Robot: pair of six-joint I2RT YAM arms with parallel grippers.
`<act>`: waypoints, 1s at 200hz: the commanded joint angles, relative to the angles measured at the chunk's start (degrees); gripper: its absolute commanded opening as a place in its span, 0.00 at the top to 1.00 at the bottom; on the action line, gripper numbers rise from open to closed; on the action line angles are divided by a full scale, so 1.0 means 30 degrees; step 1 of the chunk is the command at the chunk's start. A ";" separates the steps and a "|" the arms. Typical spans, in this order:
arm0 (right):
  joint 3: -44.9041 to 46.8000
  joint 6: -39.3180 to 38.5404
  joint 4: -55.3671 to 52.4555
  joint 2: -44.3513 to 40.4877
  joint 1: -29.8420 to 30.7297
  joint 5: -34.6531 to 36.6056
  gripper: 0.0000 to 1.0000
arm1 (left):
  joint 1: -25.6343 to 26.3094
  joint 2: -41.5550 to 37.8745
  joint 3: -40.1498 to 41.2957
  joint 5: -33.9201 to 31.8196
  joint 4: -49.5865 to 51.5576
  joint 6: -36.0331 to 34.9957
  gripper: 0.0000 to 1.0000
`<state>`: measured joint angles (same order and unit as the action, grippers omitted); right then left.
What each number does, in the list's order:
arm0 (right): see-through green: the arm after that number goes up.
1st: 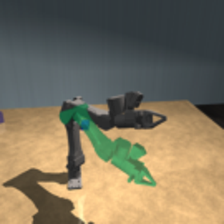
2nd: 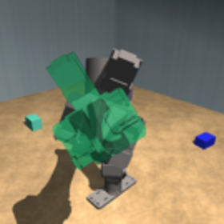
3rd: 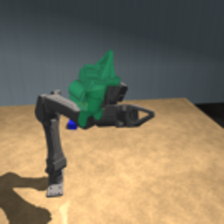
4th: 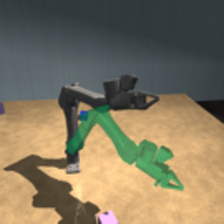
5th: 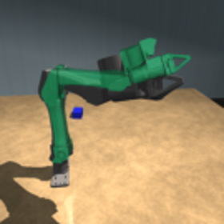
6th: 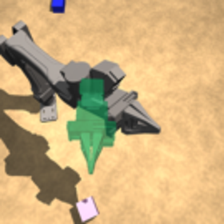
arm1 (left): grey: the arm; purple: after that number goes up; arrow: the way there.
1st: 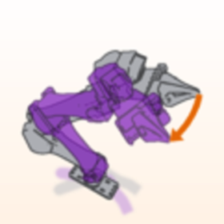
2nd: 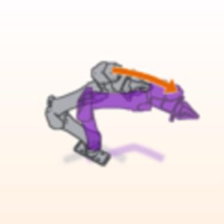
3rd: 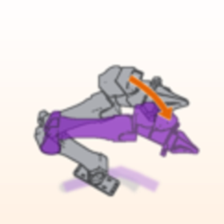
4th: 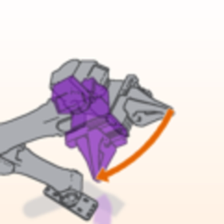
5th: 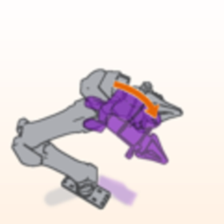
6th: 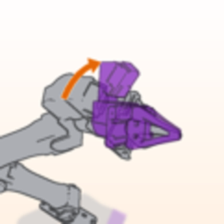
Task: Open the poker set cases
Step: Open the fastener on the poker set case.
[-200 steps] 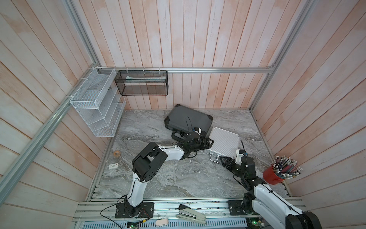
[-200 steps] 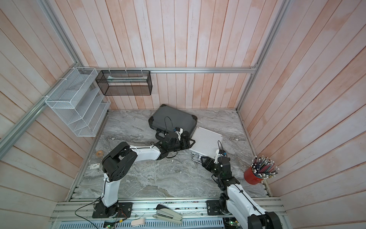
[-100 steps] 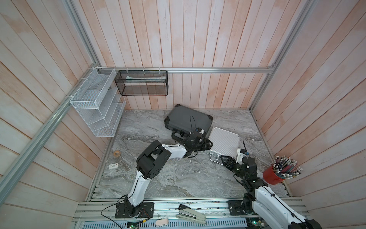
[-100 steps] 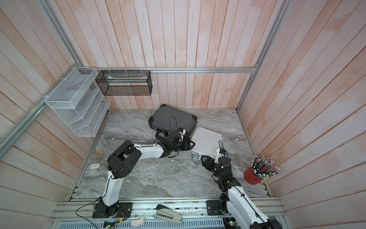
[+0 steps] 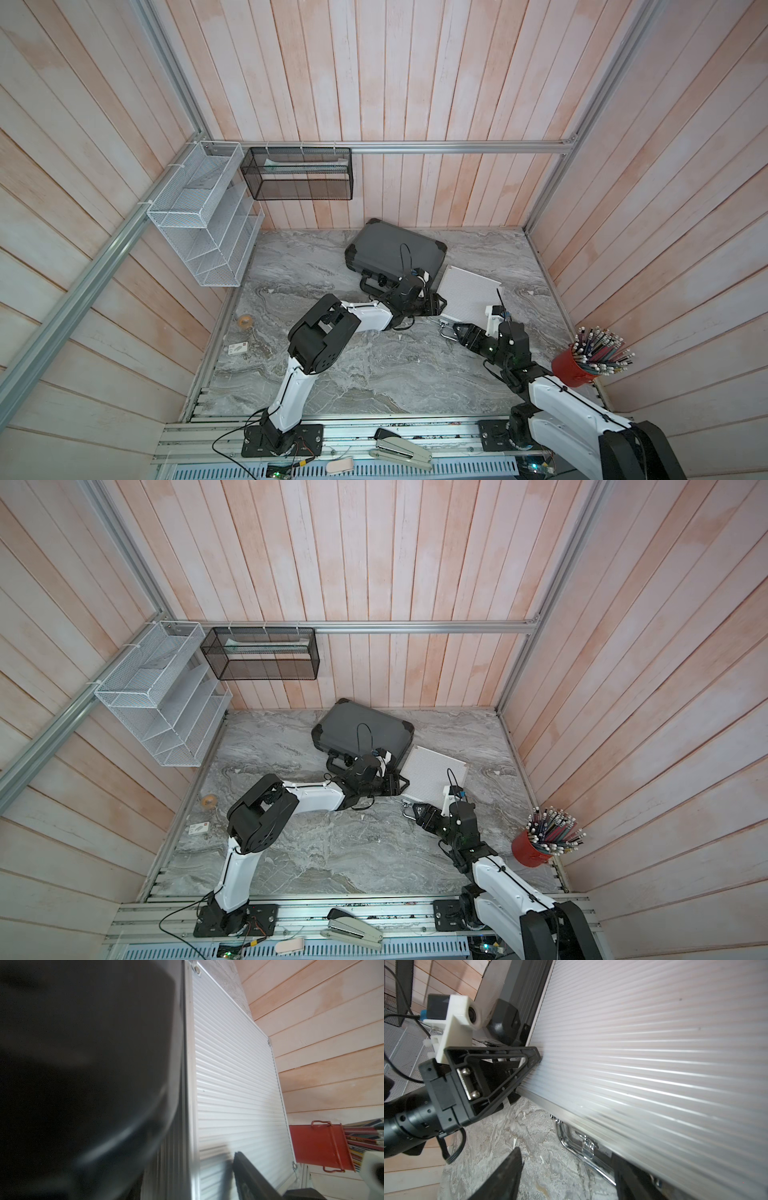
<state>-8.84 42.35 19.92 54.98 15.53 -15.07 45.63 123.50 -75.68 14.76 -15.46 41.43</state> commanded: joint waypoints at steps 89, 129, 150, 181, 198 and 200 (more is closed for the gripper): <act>-0.1202 -0.0725 0.1679 0.2166 0.0591 -0.0250 0.31 | -0.0099 0.0933 0.0287 0.0595 -0.0316 0.0366 0.34; -0.1638 -0.1189 0.1708 0.3054 0.0694 -0.0514 0.31 | -0.0093 0.0964 0.0412 0.0733 -0.0608 0.0648 0.35; -0.1681 -0.1334 0.1888 0.3134 0.0785 -0.0514 0.31 | -0.0110 0.1064 0.0383 0.0806 -0.0675 0.0692 0.35; -0.2002 -0.1828 0.1500 0.3283 0.1034 -0.0406 0.31 | -0.0097 0.1260 0.0397 0.1078 -0.0891 0.0976 0.37; -0.2157 -0.2041 0.1162 0.3323 0.1346 0.0021 0.31 | -0.0127 0.1329 0.0525 0.1244 -0.1248 0.1288 0.37; -0.2160 -0.2059 0.1155 0.3323 0.1376 0.0060 0.31 | -0.0100 0.1317 0.0550 0.1293 -0.1280 0.1324 0.37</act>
<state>-13.02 38.52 22.68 64.55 18.17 -15.66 44.69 124.95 -75.66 16.16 -19.62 43.81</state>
